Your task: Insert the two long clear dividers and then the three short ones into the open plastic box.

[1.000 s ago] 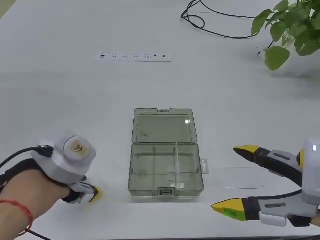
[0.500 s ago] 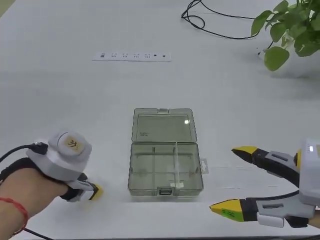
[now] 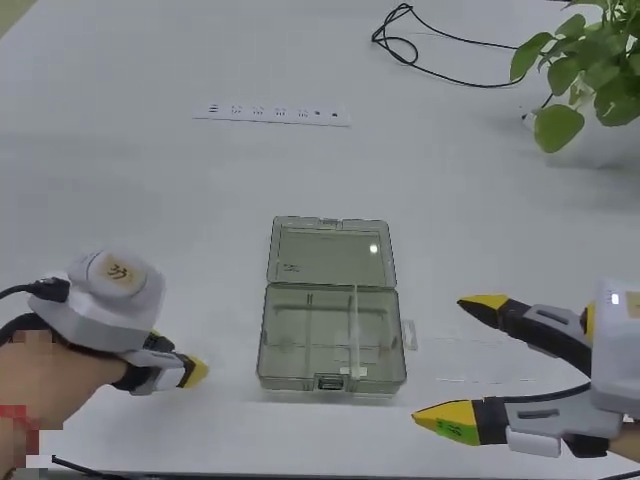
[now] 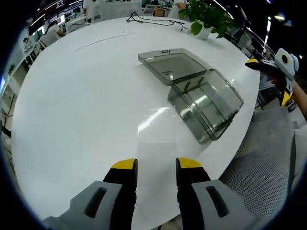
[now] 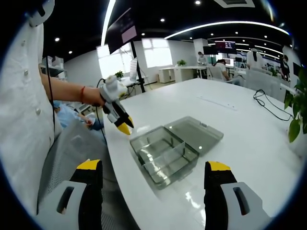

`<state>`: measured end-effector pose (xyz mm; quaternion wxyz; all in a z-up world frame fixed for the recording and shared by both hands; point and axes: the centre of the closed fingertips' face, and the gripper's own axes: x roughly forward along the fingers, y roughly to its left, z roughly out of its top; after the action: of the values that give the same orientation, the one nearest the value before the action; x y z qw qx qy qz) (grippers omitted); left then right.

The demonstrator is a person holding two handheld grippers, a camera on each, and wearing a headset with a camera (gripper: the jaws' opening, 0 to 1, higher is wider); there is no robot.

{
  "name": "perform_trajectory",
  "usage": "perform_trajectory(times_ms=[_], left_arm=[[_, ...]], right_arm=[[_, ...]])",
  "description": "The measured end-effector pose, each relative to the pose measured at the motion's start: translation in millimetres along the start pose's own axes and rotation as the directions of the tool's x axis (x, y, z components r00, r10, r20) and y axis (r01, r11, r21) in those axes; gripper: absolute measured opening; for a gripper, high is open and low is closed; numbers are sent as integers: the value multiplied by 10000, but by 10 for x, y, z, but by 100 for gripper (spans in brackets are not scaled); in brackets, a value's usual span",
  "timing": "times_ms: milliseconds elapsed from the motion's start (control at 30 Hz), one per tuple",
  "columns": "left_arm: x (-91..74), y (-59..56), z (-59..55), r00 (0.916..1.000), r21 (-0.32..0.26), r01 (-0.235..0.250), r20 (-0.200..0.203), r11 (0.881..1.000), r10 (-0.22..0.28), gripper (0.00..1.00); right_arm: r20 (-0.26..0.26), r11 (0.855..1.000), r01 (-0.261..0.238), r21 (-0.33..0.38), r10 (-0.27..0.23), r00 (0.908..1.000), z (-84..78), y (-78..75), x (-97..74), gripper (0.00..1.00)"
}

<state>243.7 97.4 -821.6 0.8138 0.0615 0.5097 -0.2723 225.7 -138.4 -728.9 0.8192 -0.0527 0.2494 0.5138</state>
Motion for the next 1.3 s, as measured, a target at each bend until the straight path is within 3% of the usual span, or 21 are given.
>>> perform_trajectory(times_ms=[167, 300, 467, 633, 833, 933, 1067, 1167, 1300], left_arm=[[-93, -29, 85, 9987, -309, 91, 504, 9995, -75, 30], [-202, -103, 209, 9925, -717, 373, 1189, 9967, -286, 30], [-307, -194, 351, 9802, -901, 660, 1922, 9937, -476, 30], [-394, -302, 487, 9622, -1162, 1104, 2613, 9871, -768, 30], [-518, -491, 703, 9255, -1380, 1785, 3598, 9742, -1186, 30], [-571, -612, 822, 9005, -1414, 2199, 4100, 9652, -1451, 30], [-627, -739, 932, 8766, -1305, 2497, 4514, 9595, -1668, 30], [-689, -860, 1037, 8493, -1272, 2859, 4927, 9498, -1897, 30], [-745, -994, 1131, 8237, -1076, 3143, 5248, 9432, -2147, 30]], right_arm=[[-1, 10000, -44, -84, 44, 10000, 56, 22, 22, 88], [78, 10000, -46, -75, 46, 10000, 131, 46, 34, 87], [206, 9998, 165, -76, -163, 9997, 244, 46, 43, 87], [469, 9991, 303, 296, -317, 9984, 388, 49, 51, 83], [1129, 9937, 497, 1000, -610, 9917, 636, 64, 78, 73], [1395, 9898, 606, 1286, -786, 9871, 765, 72, 98, 68], [1557, 9857, 693, 1535, -934, 9834, 888, 99, 134, 61], [1757, 9835, 700, 1665, -995, 9794, 999, 138, 177, 58], [1875, 9784, 570, 1987, -950, 9777, 1078, 194, 251, 50]])
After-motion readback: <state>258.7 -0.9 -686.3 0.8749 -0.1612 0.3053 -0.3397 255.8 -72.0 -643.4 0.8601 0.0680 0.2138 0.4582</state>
